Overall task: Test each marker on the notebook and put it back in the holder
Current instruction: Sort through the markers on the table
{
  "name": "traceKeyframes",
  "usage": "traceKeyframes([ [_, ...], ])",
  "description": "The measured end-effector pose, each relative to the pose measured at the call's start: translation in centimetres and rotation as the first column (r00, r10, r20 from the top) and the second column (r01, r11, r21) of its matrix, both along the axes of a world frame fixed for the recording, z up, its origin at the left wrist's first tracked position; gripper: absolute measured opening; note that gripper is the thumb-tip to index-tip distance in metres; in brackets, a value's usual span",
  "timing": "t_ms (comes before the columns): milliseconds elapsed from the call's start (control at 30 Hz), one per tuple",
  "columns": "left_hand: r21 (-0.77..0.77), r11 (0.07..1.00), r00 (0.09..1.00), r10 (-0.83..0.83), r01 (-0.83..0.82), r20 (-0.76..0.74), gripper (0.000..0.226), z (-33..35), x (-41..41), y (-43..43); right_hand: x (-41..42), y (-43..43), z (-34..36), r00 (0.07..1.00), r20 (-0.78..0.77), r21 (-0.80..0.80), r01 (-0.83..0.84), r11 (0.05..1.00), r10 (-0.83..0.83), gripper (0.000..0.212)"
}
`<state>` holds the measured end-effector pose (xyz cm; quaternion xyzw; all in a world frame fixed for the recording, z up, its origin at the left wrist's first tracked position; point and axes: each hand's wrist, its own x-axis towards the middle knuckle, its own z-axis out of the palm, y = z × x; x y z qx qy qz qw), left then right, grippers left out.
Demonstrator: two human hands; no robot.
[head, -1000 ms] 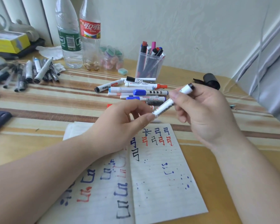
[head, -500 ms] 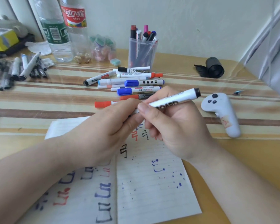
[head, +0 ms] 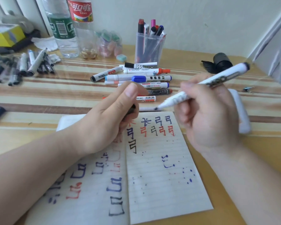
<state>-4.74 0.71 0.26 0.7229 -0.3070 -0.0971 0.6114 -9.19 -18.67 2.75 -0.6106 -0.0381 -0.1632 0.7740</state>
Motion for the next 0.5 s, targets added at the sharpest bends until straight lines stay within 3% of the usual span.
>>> traceKeyframes([
  [167,-0.002,1.0,0.998,0.012,-0.012,-0.057,0.032,-0.3,0.7,0.3,0.4,-0.9,-0.4,0.999,-0.053,-0.004,0.01,1.0,-0.01,0.021],
  [367,0.088,0.995,0.999,0.039,-0.036,-0.027,0.022,-0.6,0.9,0.3,-0.8,-1.0,1.6,0.95,-0.24,-0.251,-0.261,0.932,0.201,0.028],
  [500,0.131,0.989,0.997,0.071,-0.073,0.02,0.015,-0.6,0.9,0.2,-3.1,-1.0,5.2,0.922,-0.35,-0.458,-0.322,0.828,0.164,0.016],
])
